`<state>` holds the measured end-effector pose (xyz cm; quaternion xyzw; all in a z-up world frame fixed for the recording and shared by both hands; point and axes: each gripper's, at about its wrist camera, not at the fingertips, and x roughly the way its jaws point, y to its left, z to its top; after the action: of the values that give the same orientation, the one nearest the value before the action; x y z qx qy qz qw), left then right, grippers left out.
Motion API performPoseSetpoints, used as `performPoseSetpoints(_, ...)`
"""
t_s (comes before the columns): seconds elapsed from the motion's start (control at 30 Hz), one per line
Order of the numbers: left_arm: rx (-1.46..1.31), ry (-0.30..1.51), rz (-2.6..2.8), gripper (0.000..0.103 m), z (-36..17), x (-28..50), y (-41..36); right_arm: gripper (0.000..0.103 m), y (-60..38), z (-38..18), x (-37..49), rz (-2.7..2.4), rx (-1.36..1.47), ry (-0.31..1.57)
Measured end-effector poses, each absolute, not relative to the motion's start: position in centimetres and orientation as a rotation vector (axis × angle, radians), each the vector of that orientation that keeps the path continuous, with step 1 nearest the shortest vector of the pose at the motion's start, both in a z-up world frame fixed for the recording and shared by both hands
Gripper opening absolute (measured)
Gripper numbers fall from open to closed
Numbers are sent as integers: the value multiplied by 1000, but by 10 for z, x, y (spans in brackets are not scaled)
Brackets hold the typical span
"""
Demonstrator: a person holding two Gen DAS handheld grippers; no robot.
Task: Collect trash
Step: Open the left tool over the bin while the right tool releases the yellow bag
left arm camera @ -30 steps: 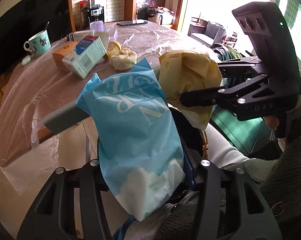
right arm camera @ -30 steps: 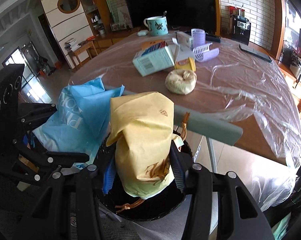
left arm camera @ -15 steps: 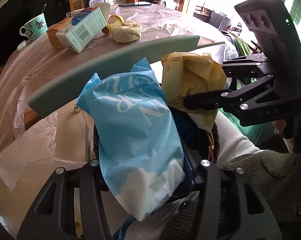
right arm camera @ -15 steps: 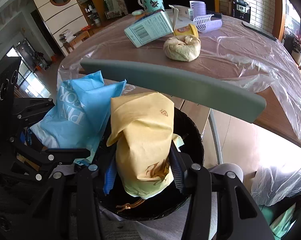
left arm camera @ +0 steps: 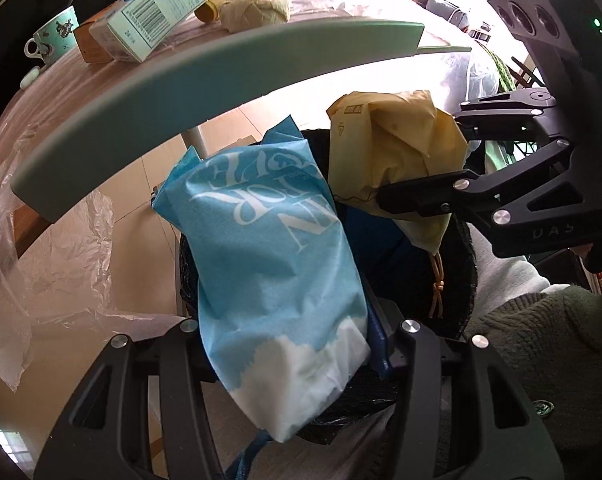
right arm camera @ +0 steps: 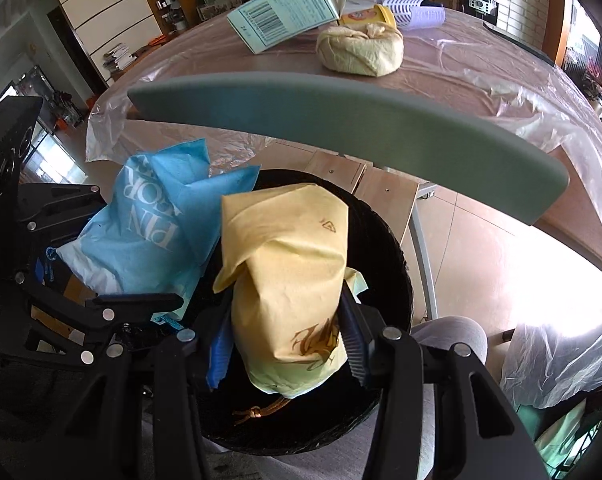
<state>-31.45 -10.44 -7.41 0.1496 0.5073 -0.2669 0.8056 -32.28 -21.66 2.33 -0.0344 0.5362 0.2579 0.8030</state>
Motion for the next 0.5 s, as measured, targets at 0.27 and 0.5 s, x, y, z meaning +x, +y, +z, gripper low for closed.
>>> performPoseSetpoints(0.27,333,1106,-555,53,-89,-306,-105,47,-210,10,-316,516,-76,1161)
performPoseSetpoints(0.5,348,1120,-549,53,-93,-304,-111,47,-210,6,-317,501,-71,1173)
